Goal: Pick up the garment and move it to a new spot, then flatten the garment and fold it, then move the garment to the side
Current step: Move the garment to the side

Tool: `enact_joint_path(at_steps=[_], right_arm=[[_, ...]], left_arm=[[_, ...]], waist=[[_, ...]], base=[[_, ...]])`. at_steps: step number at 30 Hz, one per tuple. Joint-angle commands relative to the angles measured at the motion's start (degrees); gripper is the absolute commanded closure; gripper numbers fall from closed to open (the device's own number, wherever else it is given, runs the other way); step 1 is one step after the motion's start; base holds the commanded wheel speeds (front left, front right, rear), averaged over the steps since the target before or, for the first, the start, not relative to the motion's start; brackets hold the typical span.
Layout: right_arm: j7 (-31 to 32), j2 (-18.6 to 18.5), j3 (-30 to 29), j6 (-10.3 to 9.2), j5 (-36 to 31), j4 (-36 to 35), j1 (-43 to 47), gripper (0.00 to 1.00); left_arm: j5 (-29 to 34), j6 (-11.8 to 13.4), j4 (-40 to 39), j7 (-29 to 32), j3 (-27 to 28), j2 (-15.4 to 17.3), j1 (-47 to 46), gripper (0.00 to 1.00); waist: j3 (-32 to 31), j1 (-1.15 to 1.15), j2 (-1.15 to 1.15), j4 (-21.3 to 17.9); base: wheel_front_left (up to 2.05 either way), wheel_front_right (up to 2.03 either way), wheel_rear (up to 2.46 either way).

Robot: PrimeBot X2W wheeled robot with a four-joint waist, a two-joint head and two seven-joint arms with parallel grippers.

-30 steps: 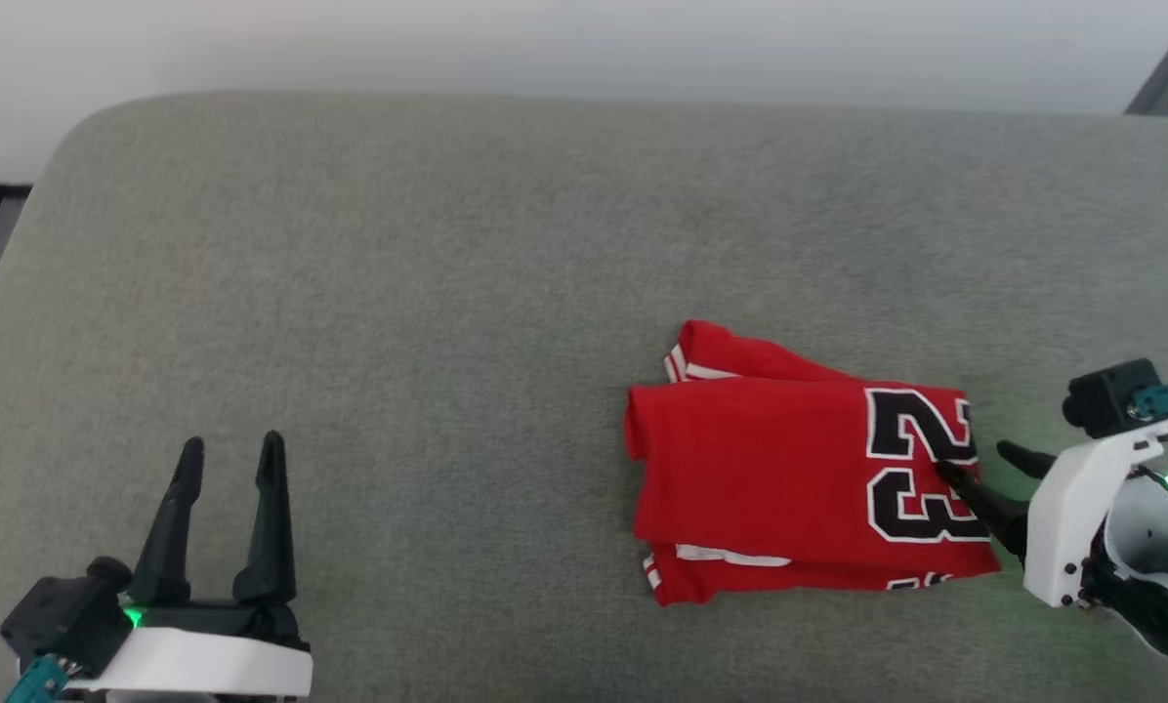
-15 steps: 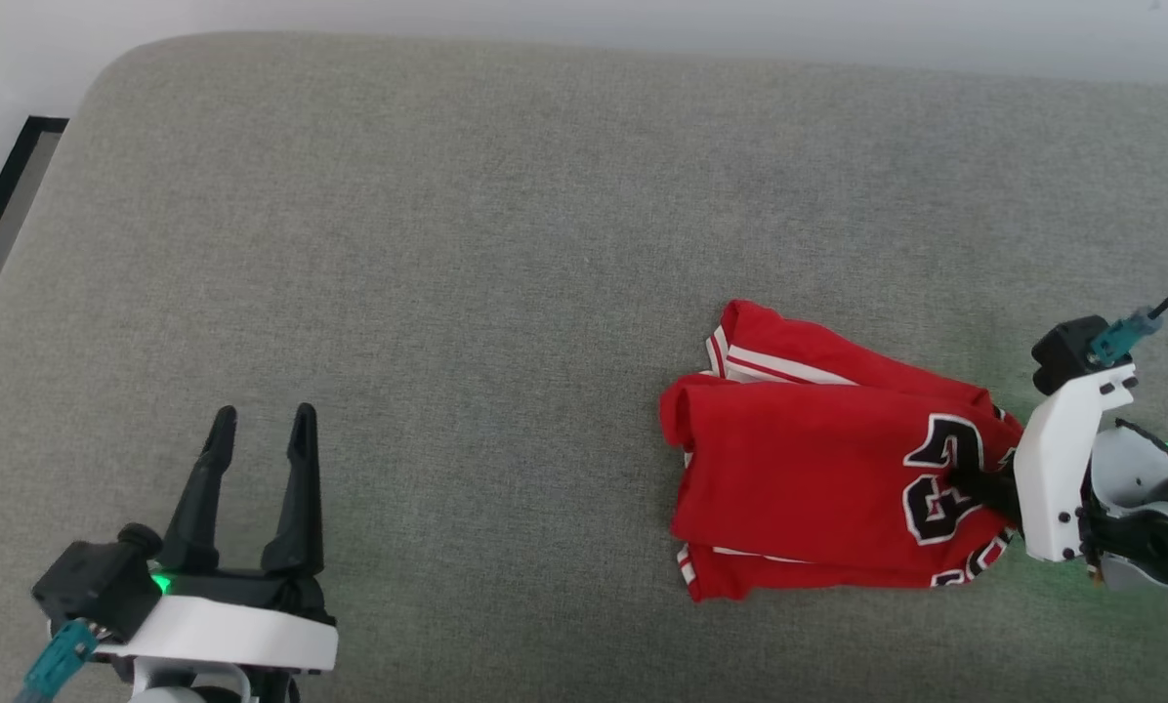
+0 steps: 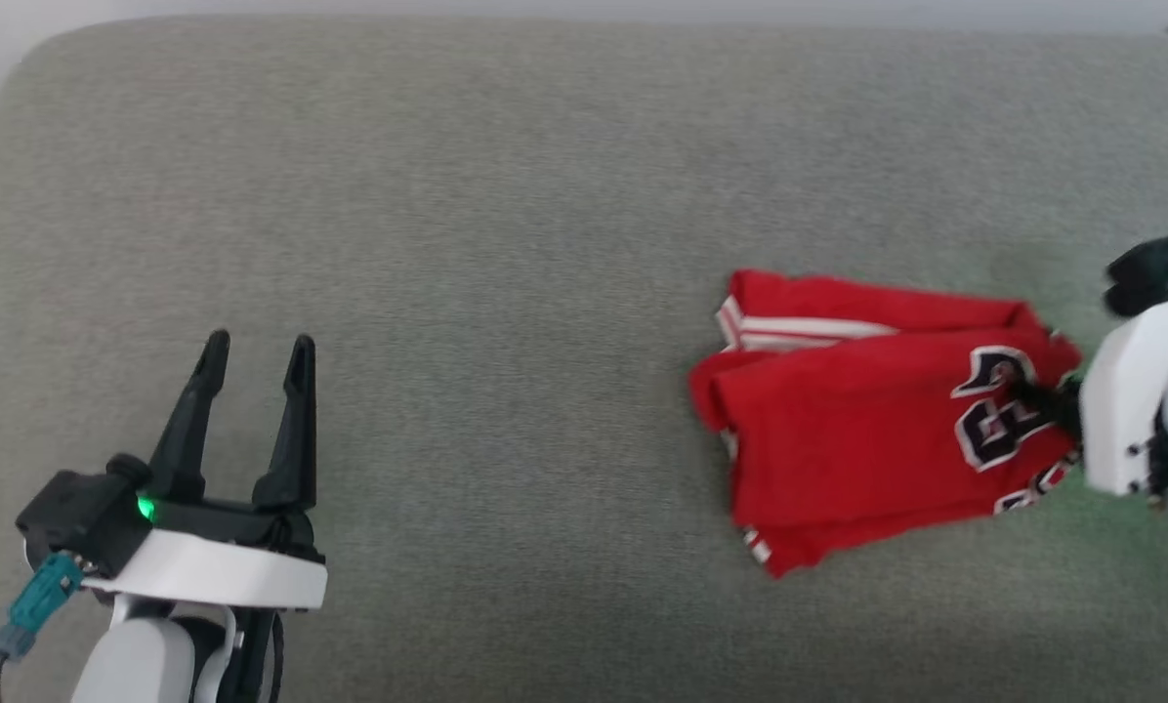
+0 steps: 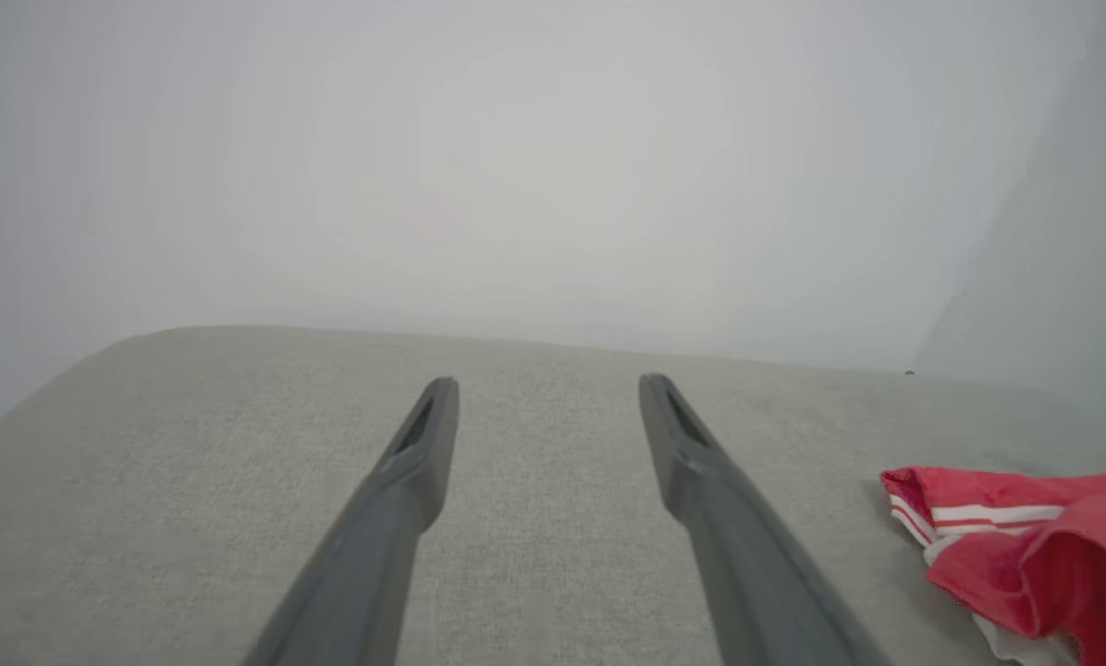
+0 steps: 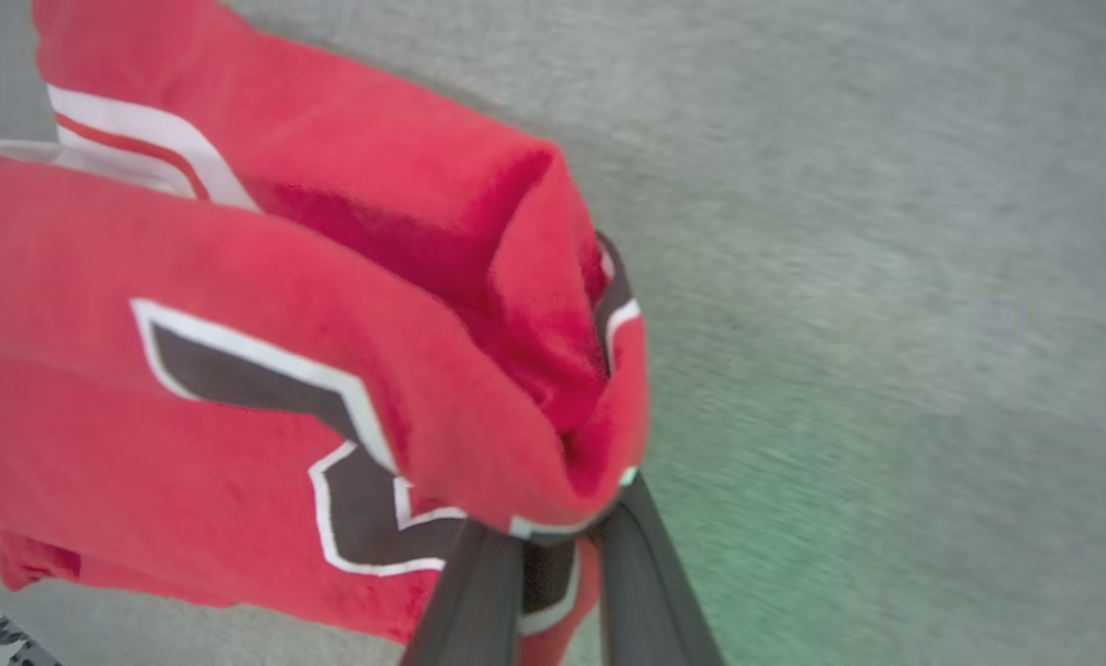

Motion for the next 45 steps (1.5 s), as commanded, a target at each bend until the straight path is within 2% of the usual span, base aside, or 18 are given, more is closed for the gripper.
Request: enact_joint_path(at_steps=[1, 8, 16, 24, 30, 36, 43, 44, 45], right_arm=[[-0.49, -1.04, -1.34, -0.11, -0.64, -0.41, -1.43, 1.00], [-1.67, -3.86, -5.66, -0.11, -3.13, 0.02, -4.06, 1.00], [-3.42, -5.91, -11.03, -0.10, -8.16, 4.42, -8.30, 1.00], [-7.37, -6.32, -14.40, -0.10, -15.63, 10.95, -14.06, 1.00], [-11.42, -6.53, -17.14, -0.11, -22.40, 17.86, -18.28, 1.00], [-17.85, -4.72, -20.45, -0.10, -30.92, 26.00, -22.33, 1.00], [-23.54, -0.33, -23.57, -0.09, -37.46, 34.74, -26.13, 1.00], [-24.31, 0.14, -23.97, -0.09, -38.07, 35.75, -26.55, 0.96], [-25.10, 0.75, -24.20, -0.09, -38.54, 36.62, -26.91, 0.75]], left_arm=[[0.69, -0.18, -0.22, -0.26, -0.56, 0.42, -1.67, 0.00], [1.12, -0.18, -0.79, -0.26, -3.03, 1.24, -5.75, 0.00], [1.79, -0.18, 0.13, -0.25, -9.29, 3.19, -12.84, 0.00], [1.83, -0.18, 1.46, -0.26, -16.83, 5.59, -20.89, 0.00], [0.84, -0.18, 2.75, -0.26, -22.22, 6.21, -26.92, 0.00], [0.07, -0.18, 3.54, -0.26, -26.07, 6.25, -31.41, 0.00], [-1.18, -0.18, 3.88, -0.26, -27.37, 6.28, -33.92, 0.00], [-1.26, -0.18, 3.92, -0.26, -27.08, 6.38, -33.97, 0.00], [-1.41, -0.18, 3.98, -0.26, -26.86, 6.43, -33.89, 0.00]], waist=[[1.15, 0.00, 0.00, -2.14], [3.49, 0.00, 0.00, -5.95], [7.37, 0.00, 0.00, -10.78], [11.39, 0.00, 0.00, -15.11], [14.03, 0.00, 0.00, -16.69], [16.35, 0.00, 0.00, -16.54], [17.92, 0.00, 0.00, -15.17], [17.99, 0.00, 0.00, -15.00], [18.03, 0.00, 0.00, -14.84]], base=[[0.00, 0.00, 0.00], [0.00, 0.00, 0.00], [0.00, 0.00, 0.00], [0.00, 0.00, 0.00], [0.00, 0.00, 0.00], [0.00, 0.00, 0.00], [0.00, 0.00, 0.00], [0.00, 0.00, 0.00], [0.00, 0.00, 0.00]])
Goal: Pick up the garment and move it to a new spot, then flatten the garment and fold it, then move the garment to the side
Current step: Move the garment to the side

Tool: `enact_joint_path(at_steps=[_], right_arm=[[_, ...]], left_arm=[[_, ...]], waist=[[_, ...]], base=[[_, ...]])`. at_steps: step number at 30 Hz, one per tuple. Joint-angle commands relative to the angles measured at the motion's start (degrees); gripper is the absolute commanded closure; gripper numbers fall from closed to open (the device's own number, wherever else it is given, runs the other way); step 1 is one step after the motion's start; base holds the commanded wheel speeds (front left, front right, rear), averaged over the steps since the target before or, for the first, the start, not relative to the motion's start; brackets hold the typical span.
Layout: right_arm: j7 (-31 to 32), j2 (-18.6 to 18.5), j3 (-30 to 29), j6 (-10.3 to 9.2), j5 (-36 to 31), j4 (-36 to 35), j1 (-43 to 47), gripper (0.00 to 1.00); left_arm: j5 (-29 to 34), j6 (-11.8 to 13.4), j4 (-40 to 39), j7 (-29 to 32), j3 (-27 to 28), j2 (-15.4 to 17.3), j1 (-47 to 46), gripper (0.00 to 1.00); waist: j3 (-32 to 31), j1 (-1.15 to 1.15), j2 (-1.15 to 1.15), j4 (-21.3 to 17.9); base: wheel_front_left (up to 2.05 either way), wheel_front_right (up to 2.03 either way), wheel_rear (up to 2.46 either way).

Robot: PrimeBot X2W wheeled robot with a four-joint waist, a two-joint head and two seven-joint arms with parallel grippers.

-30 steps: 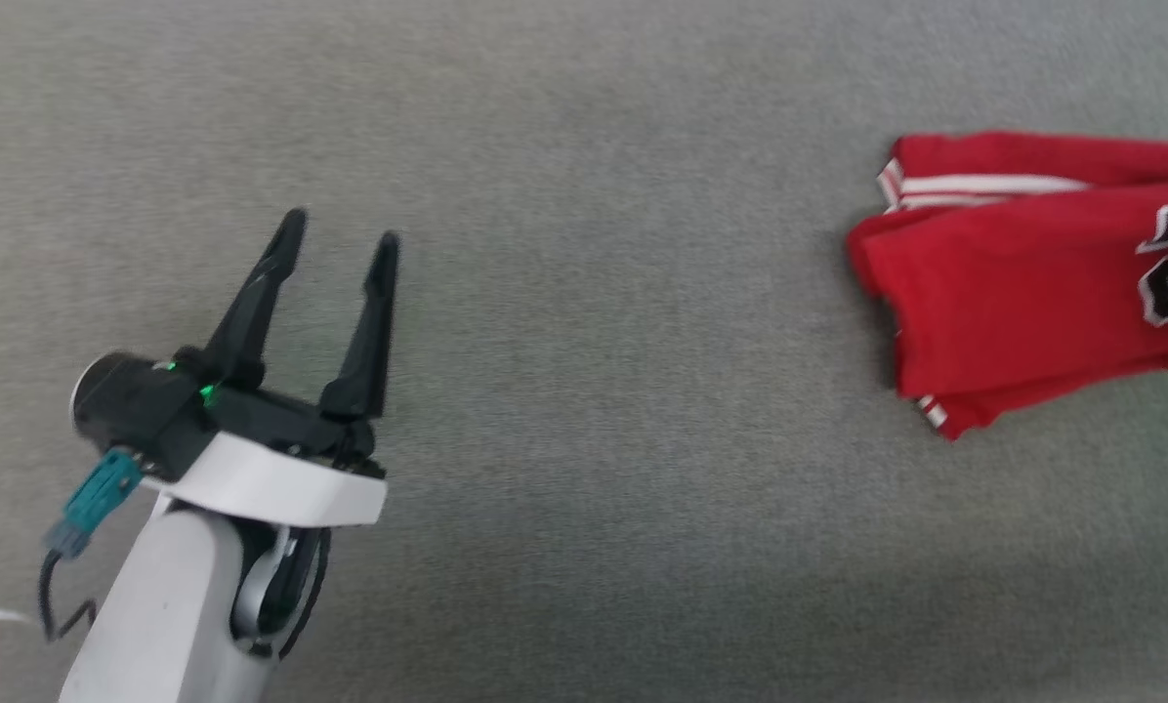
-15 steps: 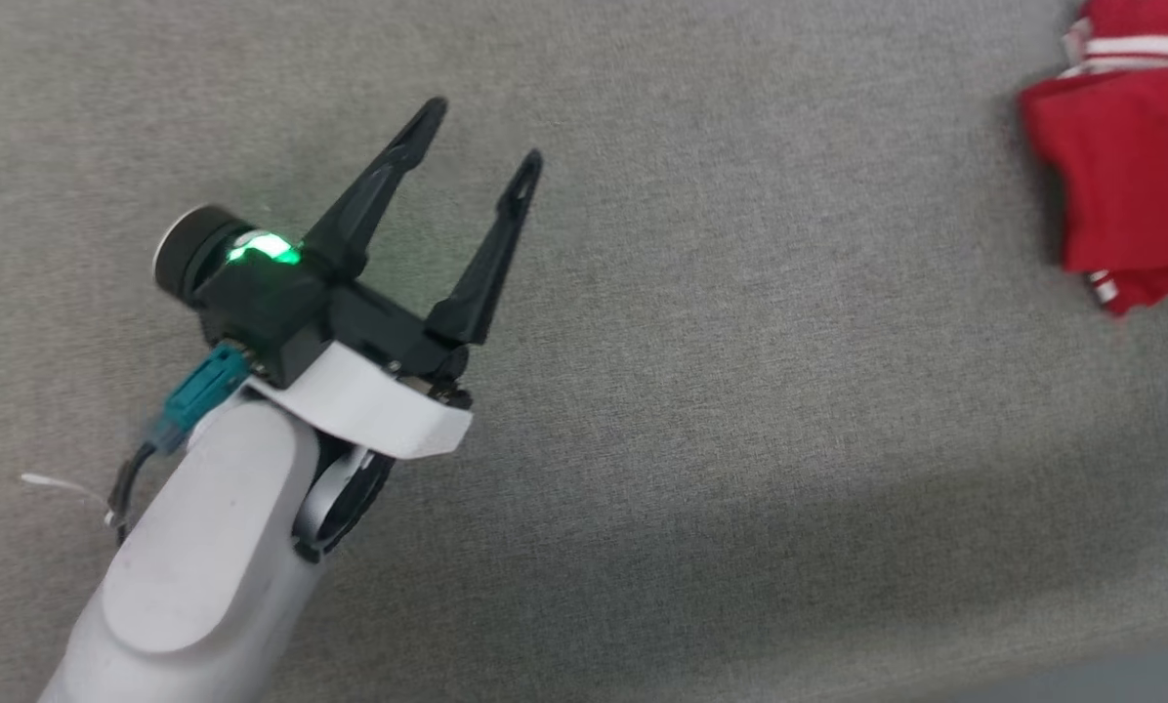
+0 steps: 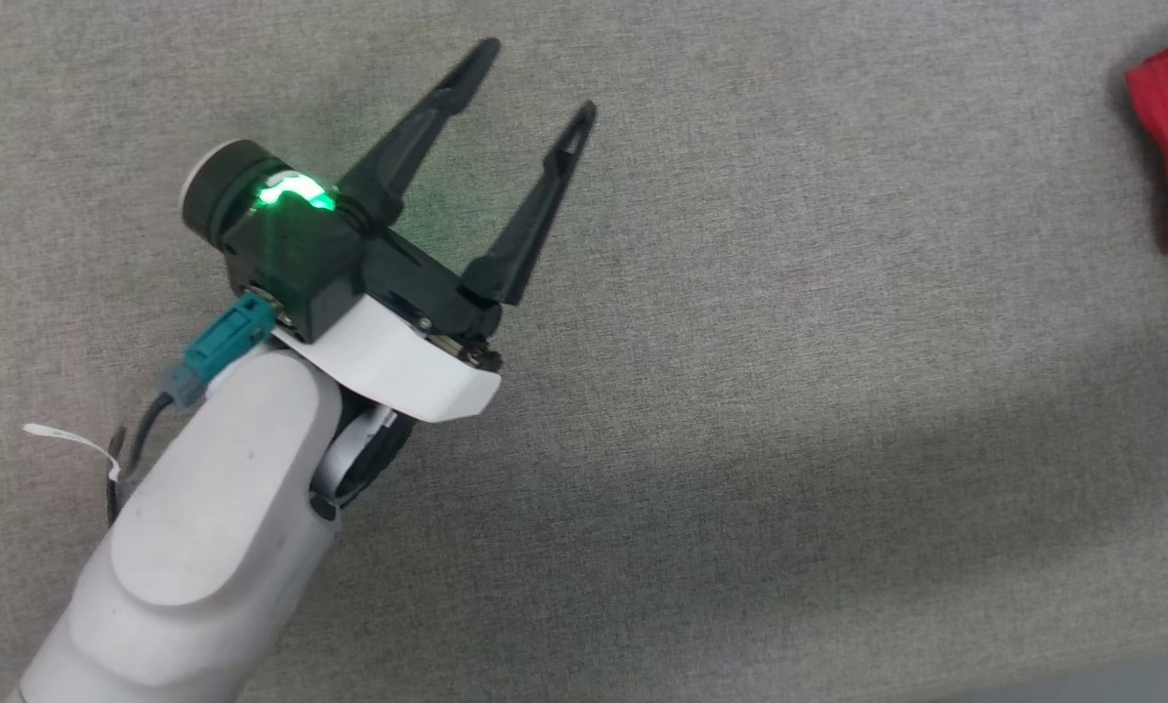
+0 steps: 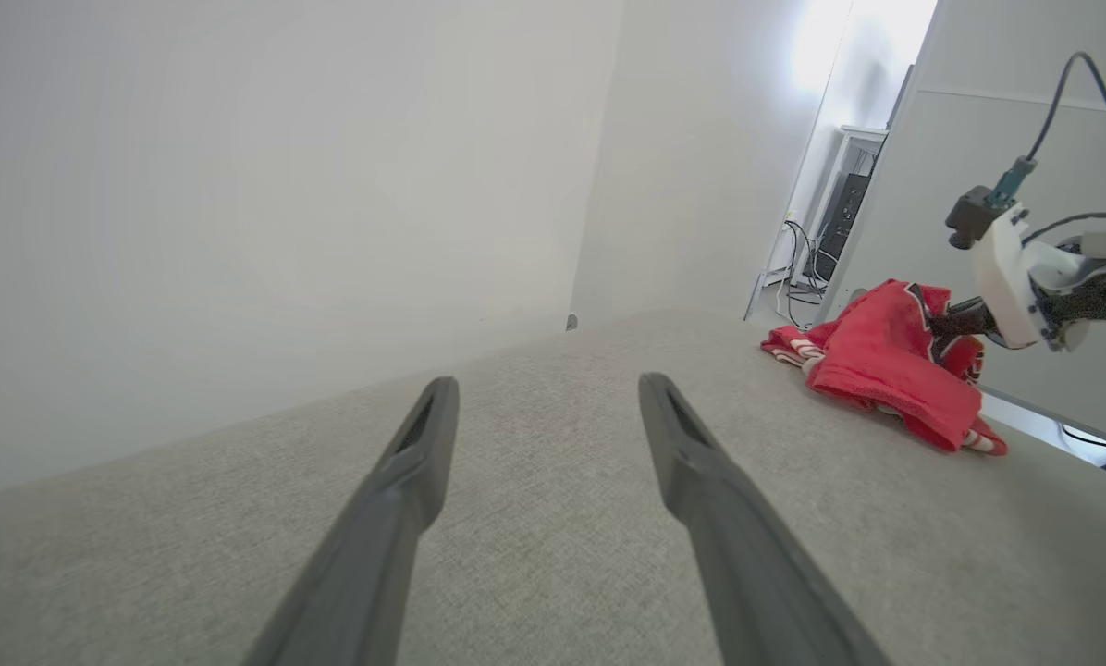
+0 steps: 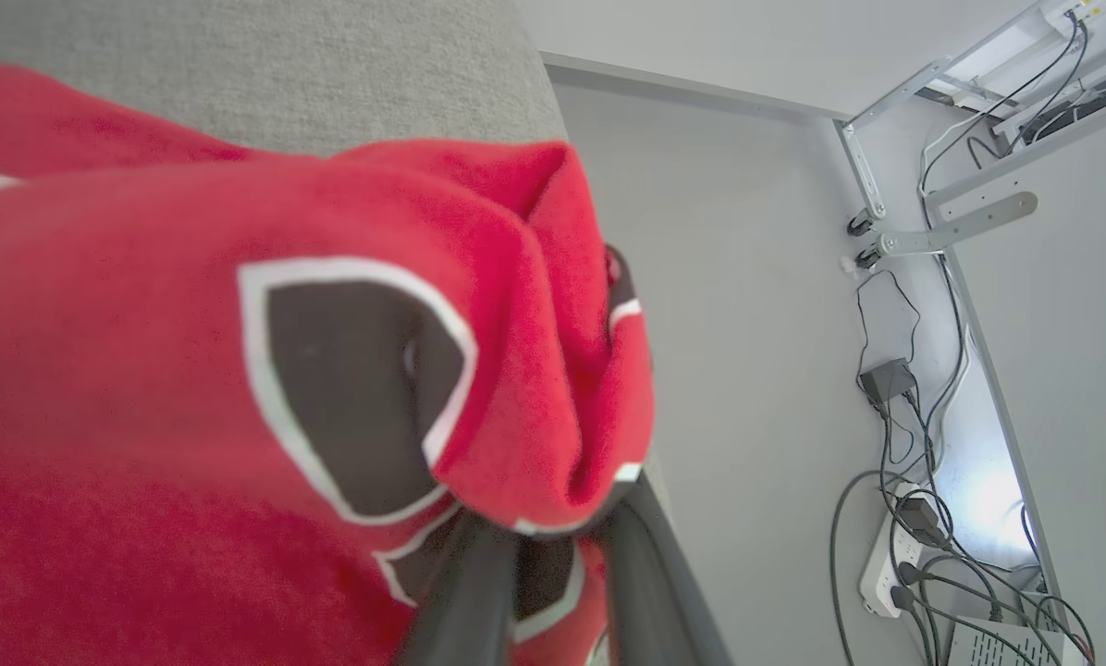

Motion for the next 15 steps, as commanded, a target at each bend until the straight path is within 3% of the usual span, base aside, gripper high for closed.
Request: enact_joint_path(at_steps=[1, 2, 3, 15], right_arm=[[-1.52, 1.17, -0.26, -0.06, -0.72, 1.02, -1.13, 0.53], [-2.47, 1.34, -0.45, -0.06, -1.02, 1.51, -1.42, 0.10], [-3.23, 1.42, -0.55, -0.06, -1.40, 2.07, -1.80, 0.00], [-9.89, 3.64, -1.51, -0.06, -3.03, 3.96, -3.66, 0.00]], left_arm=[[-0.45, -0.18, 0.07, -0.27, 0.62, 0.35, -0.37, 0.00], [-0.49, -0.18, 0.00, -0.27, 1.08, 0.39, -0.08, 0.00], [-0.67, -0.18, -0.13, -0.27, 1.54, 0.39, 0.32, 0.00], [0.80, -0.18, -2.19, -0.27, 9.14, 0.05, 6.80, 0.00]], waist=[[0.05, 0.00, 0.00, 0.31], [-0.05, 0.00, 0.00, 0.40], [-0.19, 0.00, 0.00, 0.45], [-4.90, 0.00, 0.00, -0.18]], base=[[0.00, 0.00, 0.00], [0.00, 0.00, 0.00], [0.00, 0.00, 0.00], [0.00, 0.00, 0.00]])
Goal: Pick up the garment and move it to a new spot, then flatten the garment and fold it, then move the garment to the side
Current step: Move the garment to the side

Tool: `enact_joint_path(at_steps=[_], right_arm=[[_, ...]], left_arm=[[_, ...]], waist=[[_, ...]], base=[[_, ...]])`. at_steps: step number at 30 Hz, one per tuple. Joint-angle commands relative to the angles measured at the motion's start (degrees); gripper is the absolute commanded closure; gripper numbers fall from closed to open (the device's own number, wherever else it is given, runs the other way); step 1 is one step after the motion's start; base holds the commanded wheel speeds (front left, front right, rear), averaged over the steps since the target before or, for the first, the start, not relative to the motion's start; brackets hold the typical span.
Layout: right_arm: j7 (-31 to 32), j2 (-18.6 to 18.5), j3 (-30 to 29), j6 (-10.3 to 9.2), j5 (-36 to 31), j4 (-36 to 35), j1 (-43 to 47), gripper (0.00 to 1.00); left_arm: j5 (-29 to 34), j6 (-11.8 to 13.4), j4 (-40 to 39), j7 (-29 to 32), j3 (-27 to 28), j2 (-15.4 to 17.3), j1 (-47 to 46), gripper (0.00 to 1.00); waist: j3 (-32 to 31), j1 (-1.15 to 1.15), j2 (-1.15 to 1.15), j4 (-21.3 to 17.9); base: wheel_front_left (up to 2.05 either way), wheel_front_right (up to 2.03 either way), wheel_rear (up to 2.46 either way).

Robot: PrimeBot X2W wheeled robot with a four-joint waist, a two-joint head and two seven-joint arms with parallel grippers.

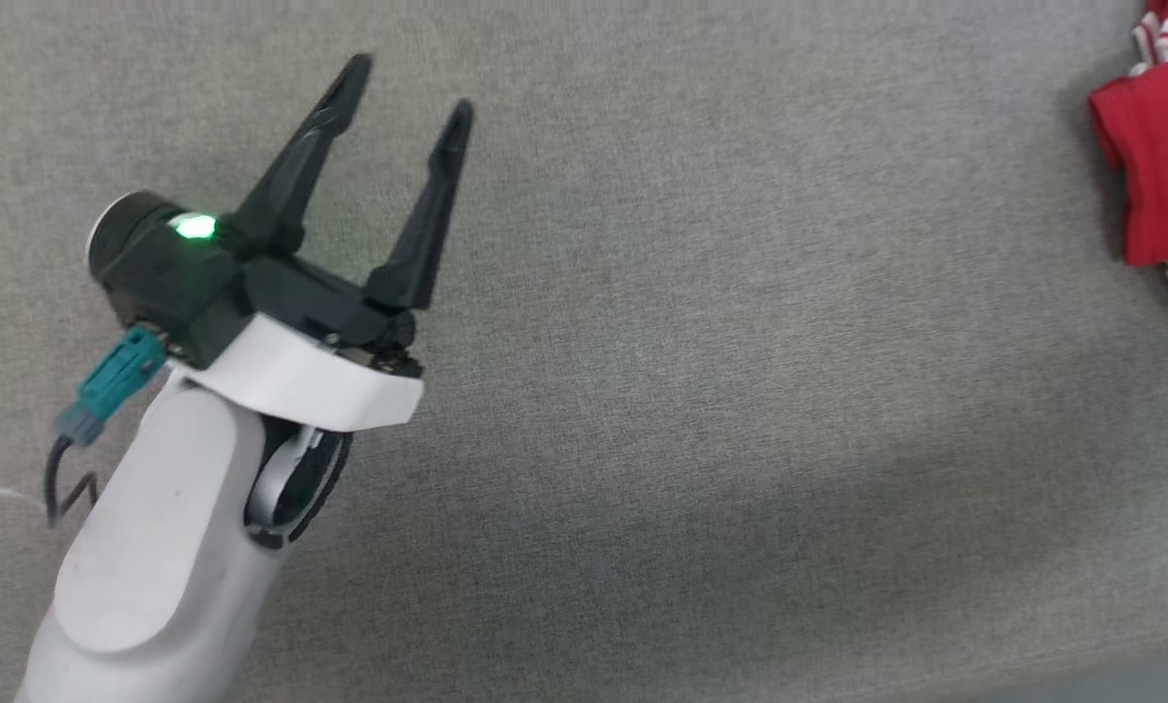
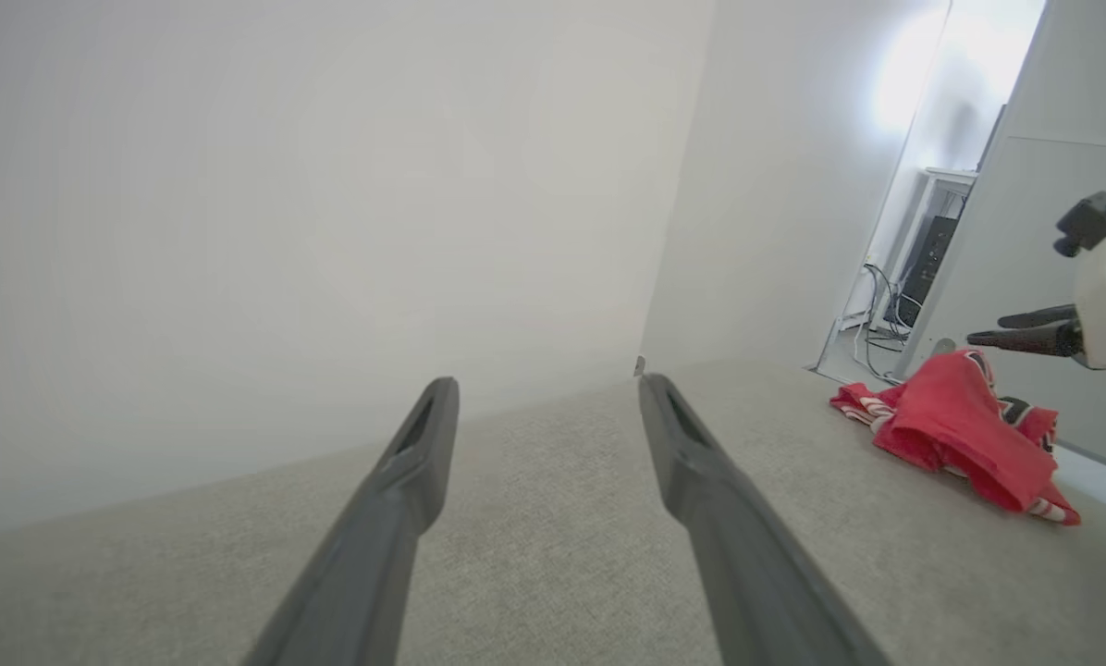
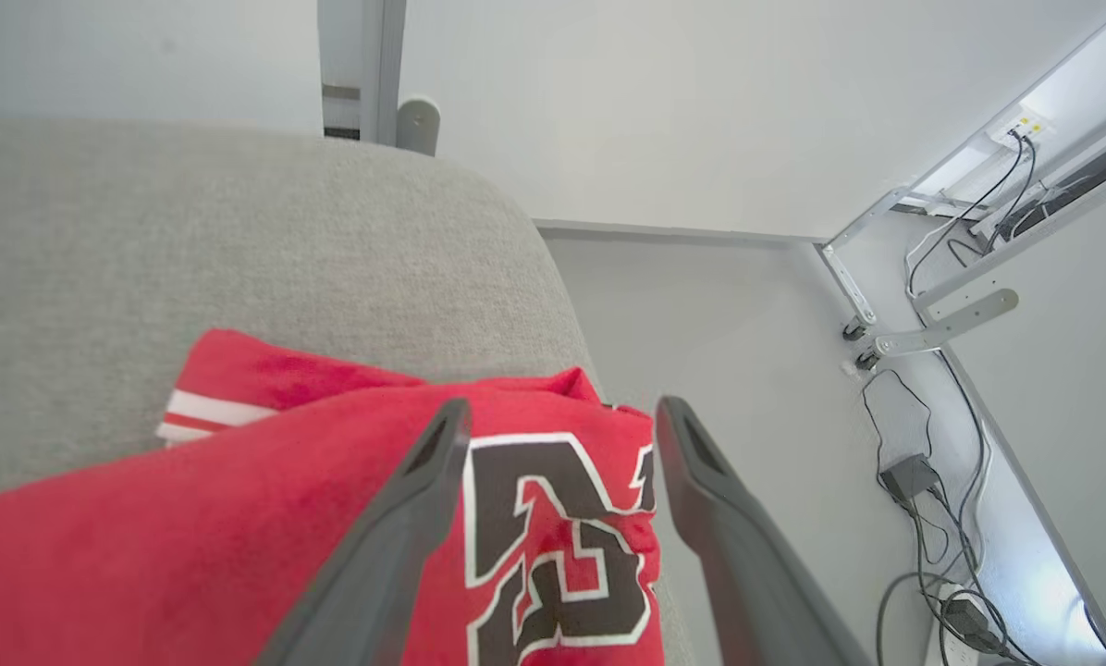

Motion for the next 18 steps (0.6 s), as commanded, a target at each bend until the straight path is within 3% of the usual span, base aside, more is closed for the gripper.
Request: enact_joint_path(at_steps=[1, 9, 18], right_arm=[[-0.73, 0.48, 0.05, -0.06, 0.19, -0.38, -0.10, 0.00], [-5.89, 5.45, 0.99, -0.06, 3.10, -5.34, 3.89, 0.00], [-10.19, 9.74, 3.74, -0.06, 8.45, -16.82, 14.81, 0.00]], left_arm=[[0.43, -0.18, -0.19, -0.27, 0.65, -0.13, 0.92, 0.00], [2.15, -0.18, -0.17, -0.27, 6.52, -1.86, 6.96, 0.00], [3.89, -0.18, -0.87, -0.27, 14.08, -4.56, 14.09, 0.00]], waist=[[-1.06, 0.00, 0.00, -0.20], [-6.06, 0.00, 0.00, 0.10], [-11.94, 0.00, 0.00, 2.04]], base=[[0.00, 0.00, 0.00], [0.00, 0.00, 0.00], [0.00, 0.00, 0.00]])
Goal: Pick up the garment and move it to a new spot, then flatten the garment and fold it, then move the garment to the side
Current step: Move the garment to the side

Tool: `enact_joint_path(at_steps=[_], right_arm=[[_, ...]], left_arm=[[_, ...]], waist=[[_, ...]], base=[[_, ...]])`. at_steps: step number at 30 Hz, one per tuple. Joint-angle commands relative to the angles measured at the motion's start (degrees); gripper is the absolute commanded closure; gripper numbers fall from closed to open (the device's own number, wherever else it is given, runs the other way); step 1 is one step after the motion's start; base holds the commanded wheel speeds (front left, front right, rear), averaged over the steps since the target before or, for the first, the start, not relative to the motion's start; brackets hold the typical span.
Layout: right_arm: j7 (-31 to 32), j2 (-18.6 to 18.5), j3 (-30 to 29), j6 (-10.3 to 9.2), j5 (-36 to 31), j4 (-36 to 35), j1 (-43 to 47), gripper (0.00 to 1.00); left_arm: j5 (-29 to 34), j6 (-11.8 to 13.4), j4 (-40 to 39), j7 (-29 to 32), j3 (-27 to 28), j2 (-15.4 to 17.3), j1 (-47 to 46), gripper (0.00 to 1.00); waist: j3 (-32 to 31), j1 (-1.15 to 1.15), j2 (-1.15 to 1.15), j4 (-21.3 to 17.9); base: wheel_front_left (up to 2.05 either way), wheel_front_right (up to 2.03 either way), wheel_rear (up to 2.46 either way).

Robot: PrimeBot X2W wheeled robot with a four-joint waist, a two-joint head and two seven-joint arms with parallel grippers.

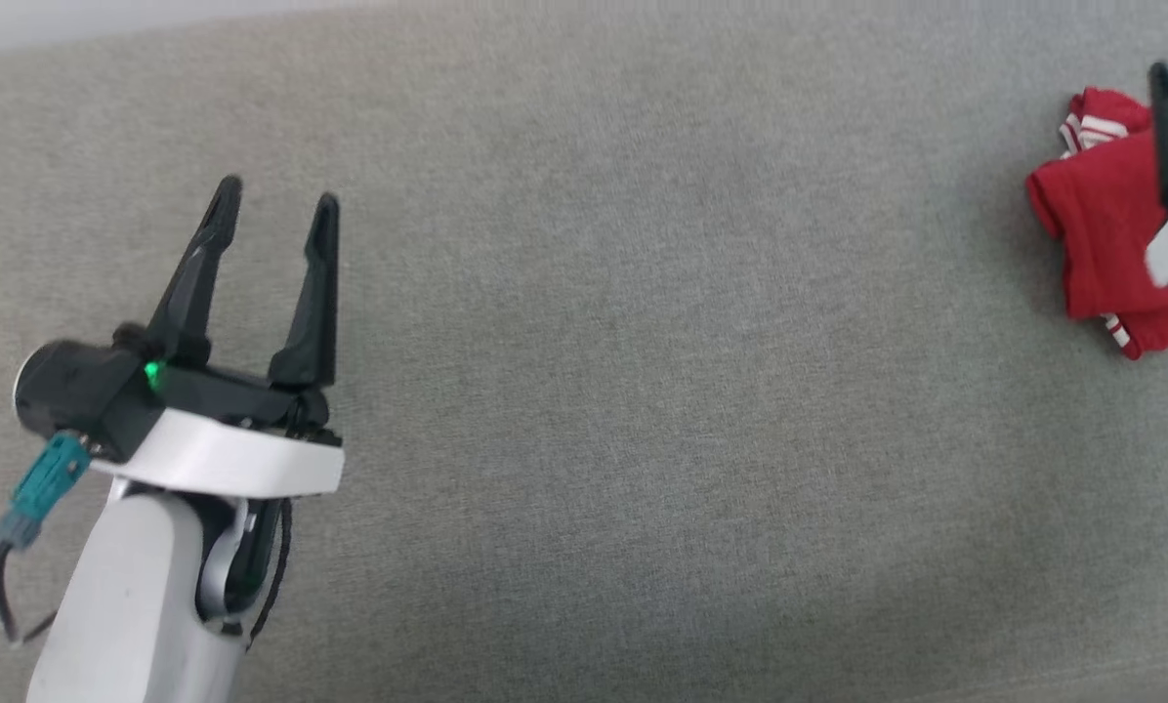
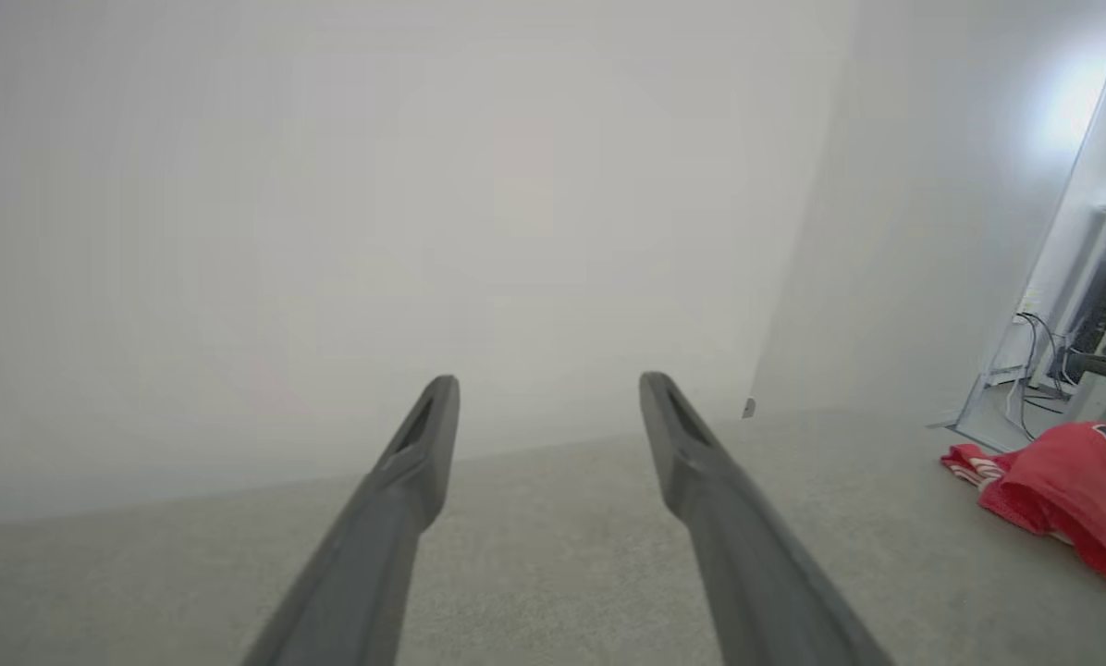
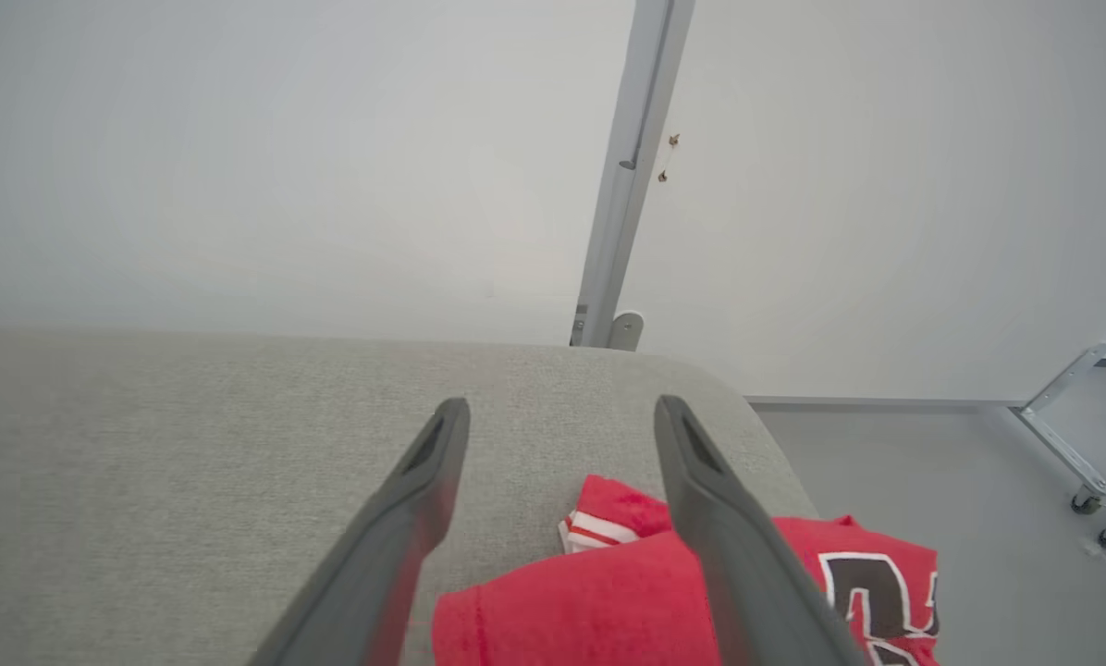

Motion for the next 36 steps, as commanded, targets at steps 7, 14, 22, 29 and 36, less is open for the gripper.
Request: enact_joint_path(at_steps=[7, 14, 22, 29, 36], right_arm=[[-4.14, 2.85, -0.62, -0.04, 1.38, -8.59, 10.77, 0.00], [-5.61, 5.23, -1.81, -0.04, 1.68, -15.34, 20.35, 0.00], [-6.75, 7.62, -3.37, -0.04, 0.78, -19.80, 28.97, 0.00], [-7.88, 10.13, -4.53, -0.04, 0.54, -22.88, 36.22, 0.00], [-9.04, 11.77, -4.92, -0.03, 0.32, -26.04, 41.83, 0.00]], left_arm=[[2.77, -0.18, -1.33, -0.26, 5.44, -1.76, 7.81, 0.00], [3.44, -0.18, -2.63, -0.26, 9.79, -3.23, 14.59, 0.00], [3.97, -0.18, -3.99, -0.26, 13.48, -5.26, 19.67, 0.00], [4.02, -0.18, -3.78, -0.26, 14.98, -6.27, 23.76, 0.00], [3.74, -0.18, -4.21, -0.26, 16.18, -7.48, 27.17, 0.00]], waist=[[-5.05, 0.00, 0.00, 2.47], [-8.06, 0.00, 0.00, 4.30], [-10.30, 0.00, 0.00, 6.17], [-12.72, 0.00, 0.00, 7.91], [-13.80, 0.00, 0.00, 8.97]], base=[[0.00, 0.00, 0.00], [0.00, 0.00, 0.00], [0.00, 0.00, 0.00], [0.00, 0.00, 0.00], [0.00, 0.00, 0.00]])
